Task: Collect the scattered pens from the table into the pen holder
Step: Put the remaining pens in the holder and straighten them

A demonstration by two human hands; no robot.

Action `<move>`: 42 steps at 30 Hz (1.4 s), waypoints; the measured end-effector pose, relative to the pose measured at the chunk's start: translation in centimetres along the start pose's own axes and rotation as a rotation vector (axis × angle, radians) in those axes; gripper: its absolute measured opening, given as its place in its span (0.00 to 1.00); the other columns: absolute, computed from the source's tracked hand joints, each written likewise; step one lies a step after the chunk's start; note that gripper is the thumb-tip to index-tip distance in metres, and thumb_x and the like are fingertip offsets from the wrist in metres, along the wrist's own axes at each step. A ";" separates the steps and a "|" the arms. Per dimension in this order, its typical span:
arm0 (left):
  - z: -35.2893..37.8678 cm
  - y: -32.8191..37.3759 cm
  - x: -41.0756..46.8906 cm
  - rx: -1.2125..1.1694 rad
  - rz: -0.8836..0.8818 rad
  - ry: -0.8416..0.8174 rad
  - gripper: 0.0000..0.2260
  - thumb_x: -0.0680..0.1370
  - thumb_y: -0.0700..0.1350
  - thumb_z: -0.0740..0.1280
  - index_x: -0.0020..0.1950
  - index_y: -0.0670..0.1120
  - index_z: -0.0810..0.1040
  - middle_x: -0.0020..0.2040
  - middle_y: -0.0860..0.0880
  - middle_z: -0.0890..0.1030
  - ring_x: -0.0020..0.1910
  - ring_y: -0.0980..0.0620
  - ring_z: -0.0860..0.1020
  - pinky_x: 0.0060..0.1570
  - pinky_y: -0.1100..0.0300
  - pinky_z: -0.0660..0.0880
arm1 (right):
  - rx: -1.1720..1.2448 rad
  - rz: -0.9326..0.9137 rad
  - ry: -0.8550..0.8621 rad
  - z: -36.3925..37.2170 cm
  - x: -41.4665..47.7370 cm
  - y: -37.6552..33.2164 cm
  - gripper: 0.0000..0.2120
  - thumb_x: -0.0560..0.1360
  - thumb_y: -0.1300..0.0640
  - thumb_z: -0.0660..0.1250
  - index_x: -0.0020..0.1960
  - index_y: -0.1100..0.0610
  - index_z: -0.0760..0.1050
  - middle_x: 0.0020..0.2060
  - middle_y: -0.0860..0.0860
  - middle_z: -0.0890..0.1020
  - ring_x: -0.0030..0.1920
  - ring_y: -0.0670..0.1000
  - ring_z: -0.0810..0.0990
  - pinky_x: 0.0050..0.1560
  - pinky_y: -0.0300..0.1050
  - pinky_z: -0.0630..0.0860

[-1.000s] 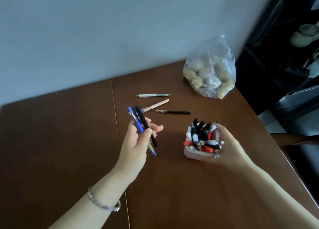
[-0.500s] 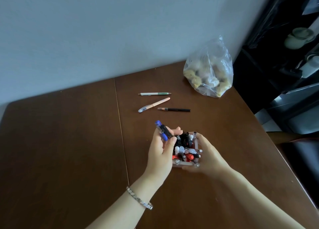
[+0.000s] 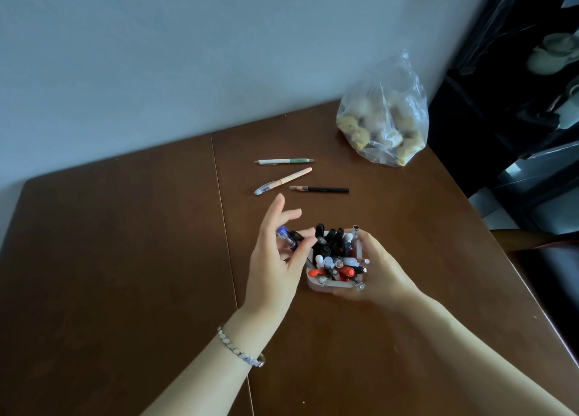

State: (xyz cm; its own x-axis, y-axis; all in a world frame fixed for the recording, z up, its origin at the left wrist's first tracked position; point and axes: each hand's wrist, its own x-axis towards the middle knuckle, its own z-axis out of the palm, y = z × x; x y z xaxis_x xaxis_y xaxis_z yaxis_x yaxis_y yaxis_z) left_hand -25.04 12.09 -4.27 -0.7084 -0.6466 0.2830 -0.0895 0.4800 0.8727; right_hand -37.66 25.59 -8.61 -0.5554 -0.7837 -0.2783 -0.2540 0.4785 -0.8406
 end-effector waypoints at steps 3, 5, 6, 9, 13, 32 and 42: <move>0.4 -0.9 -0.1 0.202 0.061 -0.008 0.17 0.76 0.47 0.62 0.65 0.46 0.71 0.58 0.51 0.77 0.58 0.59 0.76 0.54 0.72 0.74 | -0.003 0.007 0.001 0.0 -0.1 0.1 0.46 0.48 0.41 0.74 0.64 0.42 0.62 0.55 0.36 0.72 0.55 0.43 0.75 0.55 0.41 0.74; 0.8 -1.0 -0.3 0.232 0.054 -0.068 0.16 0.78 0.47 0.59 0.65 0.45 0.72 0.59 0.54 0.75 0.62 0.67 0.69 0.58 0.78 0.67 | -0.004 0.011 0.000 0.0 -0.1 -0.1 0.45 0.48 0.41 0.74 0.63 0.42 0.62 0.54 0.36 0.72 0.55 0.43 0.75 0.55 0.42 0.74; 0.9 -0.8 -0.5 0.202 0.041 -0.126 0.17 0.79 0.48 0.57 0.67 0.47 0.69 0.60 0.55 0.73 0.63 0.67 0.68 0.60 0.78 0.65 | 0.001 0.013 0.002 0.0 -0.1 -0.2 0.45 0.48 0.41 0.73 0.62 0.41 0.62 0.54 0.36 0.72 0.55 0.43 0.76 0.55 0.42 0.74; 1.1 -0.5 -1.3 0.130 -0.034 -0.353 0.17 0.81 0.52 0.50 0.70 0.58 0.58 0.68 0.60 0.65 0.70 0.65 0.61 0.64 0.77 0.59 | 0.004 0.013 0.005 0.0 -0.1 -0.2 0.46 0.48 0.41 0.74 0.64 0.44 0.63 0.57 0.40 0.73 0.57 0.45 0.75 0.57 0.47 0.75; 0.0 -0.5 -1.7 0.160 0.002 -0.267 0.22 0.79 0.59 0.47 0.73 0.64 0.48 0.73 0.63 0.55 0.73 0.65 0.55 0.66 0.78 0.56 | -0.024 0.007 0.006 0.0 -0.1 -0.3 0.49 0.48 0.40 0.73 0.67 0.47 0.62 0.56 0.38 0.72 0.57 0.45 0.75 0.57 0.45 0.74; 2.1 -0.6 0.5 0.225 0.035 -0.049 0.11 0.76 0.43 0.66 0.57 0.43 0.80 0.61 0.52 0.77 0.61 0.61 0.72 0.62 0.72 0.68 | 0.030 -0.010 0.019 0.0 -0.1 -0.3 0.40 0.47 0.38 0.74 0.55 0.32 0.60 0.52 0.33 0.73 0.53 0.41 0.77 0.52 0.39 0.74; -0.3 -1.9 -1.2 0.079 -0.016 -0.492 0.23 0.78 0.61 0.44 0.73 0.58 0.54 0.75 0.59 0.56 0.75 0.62 0.50 0.73 0.67 0.47 | -0.018 -0.031 0.003 -0.1 0.2 0.5 0.44 0.54 0.55 0.81 0.62 0.40 0.61 0.53 0.33 0.72 0.51 0.43 0.77 0.48 0.34 0.70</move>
State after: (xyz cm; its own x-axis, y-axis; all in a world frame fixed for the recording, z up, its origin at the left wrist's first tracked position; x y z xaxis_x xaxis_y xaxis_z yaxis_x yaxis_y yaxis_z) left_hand -23.81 11.75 -6.10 -0.9511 -0.3071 0.0324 -0.1419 0.5280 0.8373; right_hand -37.93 25.74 -9.08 -0.5492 -0.7972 -0.2506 -0.2856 0.4609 -0.8402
